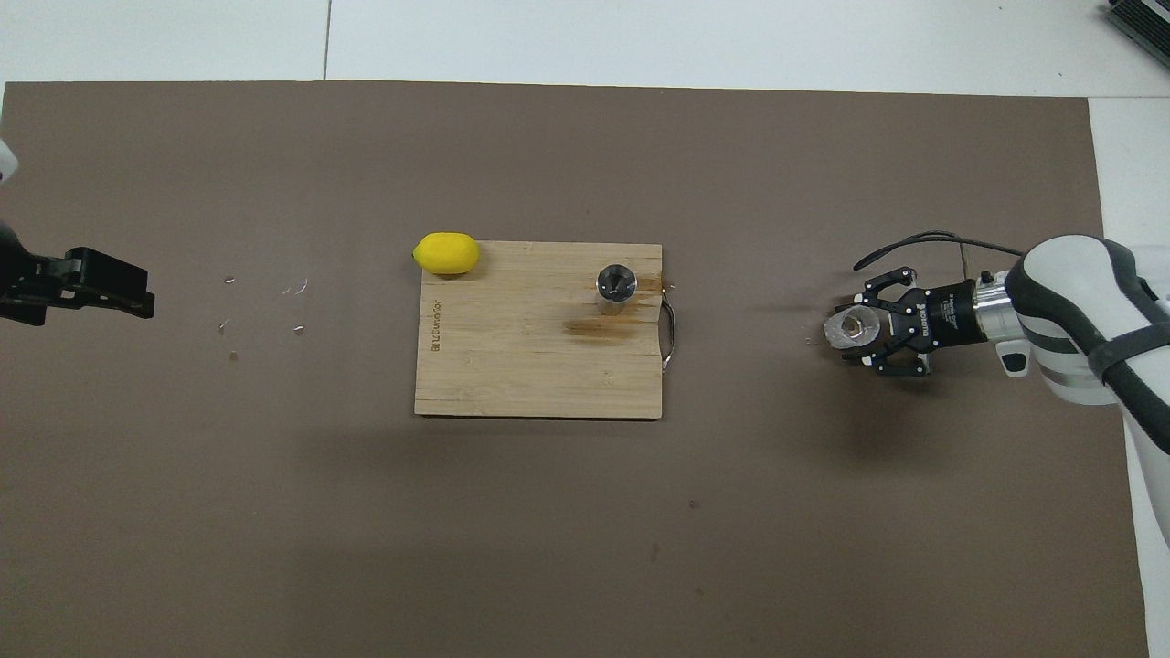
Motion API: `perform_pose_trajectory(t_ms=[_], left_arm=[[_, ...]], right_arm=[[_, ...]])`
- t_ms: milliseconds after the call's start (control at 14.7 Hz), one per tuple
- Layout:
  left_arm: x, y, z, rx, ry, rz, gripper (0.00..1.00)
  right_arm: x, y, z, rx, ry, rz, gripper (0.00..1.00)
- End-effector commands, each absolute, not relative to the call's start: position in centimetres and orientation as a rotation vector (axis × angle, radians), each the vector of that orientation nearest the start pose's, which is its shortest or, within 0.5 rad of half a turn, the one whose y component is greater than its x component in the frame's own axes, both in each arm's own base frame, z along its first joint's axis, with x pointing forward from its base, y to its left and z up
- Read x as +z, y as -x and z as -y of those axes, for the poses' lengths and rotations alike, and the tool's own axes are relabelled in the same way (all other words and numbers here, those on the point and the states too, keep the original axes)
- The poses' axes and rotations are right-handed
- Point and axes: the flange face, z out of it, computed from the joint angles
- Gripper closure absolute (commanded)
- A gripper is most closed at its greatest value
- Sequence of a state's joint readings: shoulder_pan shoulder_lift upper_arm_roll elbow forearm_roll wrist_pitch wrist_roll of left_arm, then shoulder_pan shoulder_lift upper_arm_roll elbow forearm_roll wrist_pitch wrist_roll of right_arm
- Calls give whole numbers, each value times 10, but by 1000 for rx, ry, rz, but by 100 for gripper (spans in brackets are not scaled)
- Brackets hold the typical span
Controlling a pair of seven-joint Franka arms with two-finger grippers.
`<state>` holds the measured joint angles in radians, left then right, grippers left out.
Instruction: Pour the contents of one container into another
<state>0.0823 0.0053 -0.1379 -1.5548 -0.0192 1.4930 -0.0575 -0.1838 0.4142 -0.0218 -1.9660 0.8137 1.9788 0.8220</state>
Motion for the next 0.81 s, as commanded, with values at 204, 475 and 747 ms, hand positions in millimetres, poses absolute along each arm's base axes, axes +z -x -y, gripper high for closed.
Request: perform_pose_trajectory(t_ms=[204,475,747], left_arm=[[621,-538,35,109,3141,-17,0],[620,-538,40,116,3140,-32,0],[620,-538,31,116,3139,-7,0]], right_arm=[[276,-579,75,669,1795,-1742,100],[316,-593,58,611,1762,-1800,100],[349,-610,17,589,1747,-1853,100]])
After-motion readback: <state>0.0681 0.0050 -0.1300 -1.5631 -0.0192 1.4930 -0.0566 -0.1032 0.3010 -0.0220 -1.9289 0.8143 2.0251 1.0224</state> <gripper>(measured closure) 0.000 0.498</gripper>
